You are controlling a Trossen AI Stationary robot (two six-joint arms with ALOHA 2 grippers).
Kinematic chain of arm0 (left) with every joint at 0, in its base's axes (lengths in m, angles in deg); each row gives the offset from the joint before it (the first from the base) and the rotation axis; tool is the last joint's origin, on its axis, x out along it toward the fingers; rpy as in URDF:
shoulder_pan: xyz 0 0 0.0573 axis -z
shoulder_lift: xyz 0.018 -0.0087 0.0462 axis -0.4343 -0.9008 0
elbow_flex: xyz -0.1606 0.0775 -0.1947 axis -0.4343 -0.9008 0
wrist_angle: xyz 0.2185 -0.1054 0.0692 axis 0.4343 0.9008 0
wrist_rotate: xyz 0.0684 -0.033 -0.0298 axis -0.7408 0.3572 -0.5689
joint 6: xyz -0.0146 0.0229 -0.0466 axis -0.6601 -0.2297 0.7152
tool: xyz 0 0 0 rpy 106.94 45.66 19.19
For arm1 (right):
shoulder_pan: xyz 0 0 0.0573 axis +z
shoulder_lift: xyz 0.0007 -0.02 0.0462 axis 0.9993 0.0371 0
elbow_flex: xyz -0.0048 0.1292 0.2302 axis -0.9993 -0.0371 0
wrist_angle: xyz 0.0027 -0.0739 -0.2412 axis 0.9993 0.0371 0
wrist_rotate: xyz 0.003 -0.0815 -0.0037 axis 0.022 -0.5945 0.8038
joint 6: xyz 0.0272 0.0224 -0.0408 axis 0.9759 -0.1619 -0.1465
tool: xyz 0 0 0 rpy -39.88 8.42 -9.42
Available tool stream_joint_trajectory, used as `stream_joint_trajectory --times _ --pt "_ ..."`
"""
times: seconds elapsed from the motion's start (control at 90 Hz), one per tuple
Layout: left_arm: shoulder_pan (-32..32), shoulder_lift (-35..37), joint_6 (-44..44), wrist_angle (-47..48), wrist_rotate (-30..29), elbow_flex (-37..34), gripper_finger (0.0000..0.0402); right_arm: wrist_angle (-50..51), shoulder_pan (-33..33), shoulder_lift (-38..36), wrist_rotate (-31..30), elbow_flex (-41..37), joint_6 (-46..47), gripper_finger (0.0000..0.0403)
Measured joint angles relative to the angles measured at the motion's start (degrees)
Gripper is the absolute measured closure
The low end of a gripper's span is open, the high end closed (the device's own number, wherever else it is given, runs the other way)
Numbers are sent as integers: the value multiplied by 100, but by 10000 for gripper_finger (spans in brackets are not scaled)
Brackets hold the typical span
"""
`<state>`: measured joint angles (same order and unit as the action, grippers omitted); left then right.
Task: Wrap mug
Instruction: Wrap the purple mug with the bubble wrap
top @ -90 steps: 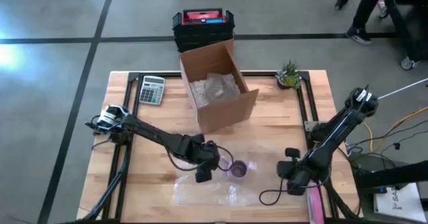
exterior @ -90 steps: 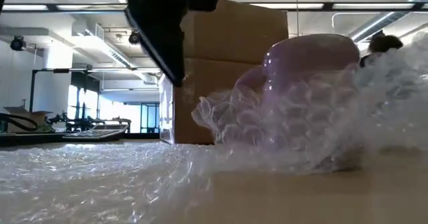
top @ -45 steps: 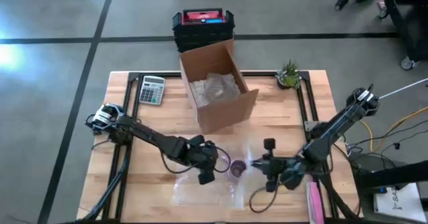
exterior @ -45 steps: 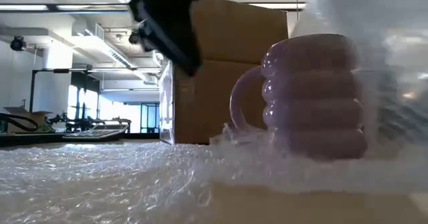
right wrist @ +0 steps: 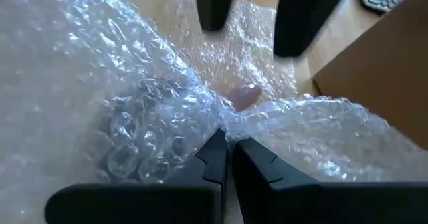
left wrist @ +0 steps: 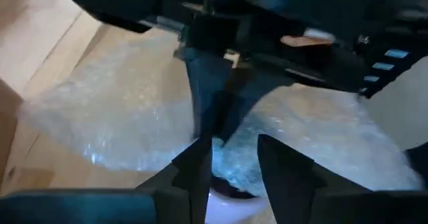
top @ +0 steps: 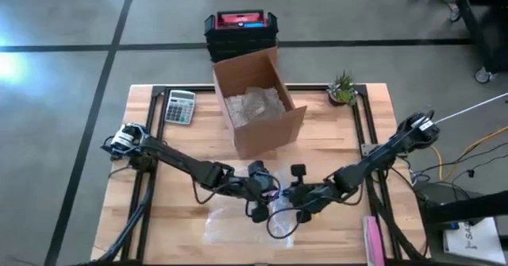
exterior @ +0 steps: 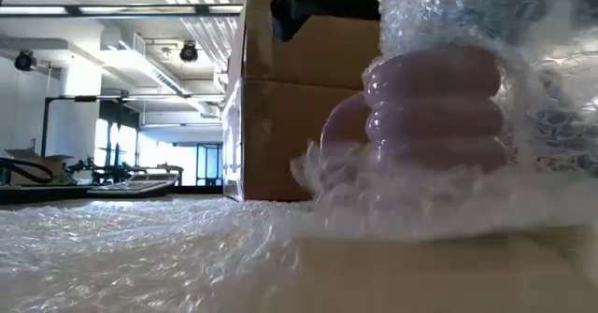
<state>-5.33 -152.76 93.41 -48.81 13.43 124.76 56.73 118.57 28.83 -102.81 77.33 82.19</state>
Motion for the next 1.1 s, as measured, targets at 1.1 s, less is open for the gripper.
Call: stream_joint_trajectory --times 1.1 --pt "-103 -475 -54 136 10 -4 326 254 -37 -132 231 194 -270 249"
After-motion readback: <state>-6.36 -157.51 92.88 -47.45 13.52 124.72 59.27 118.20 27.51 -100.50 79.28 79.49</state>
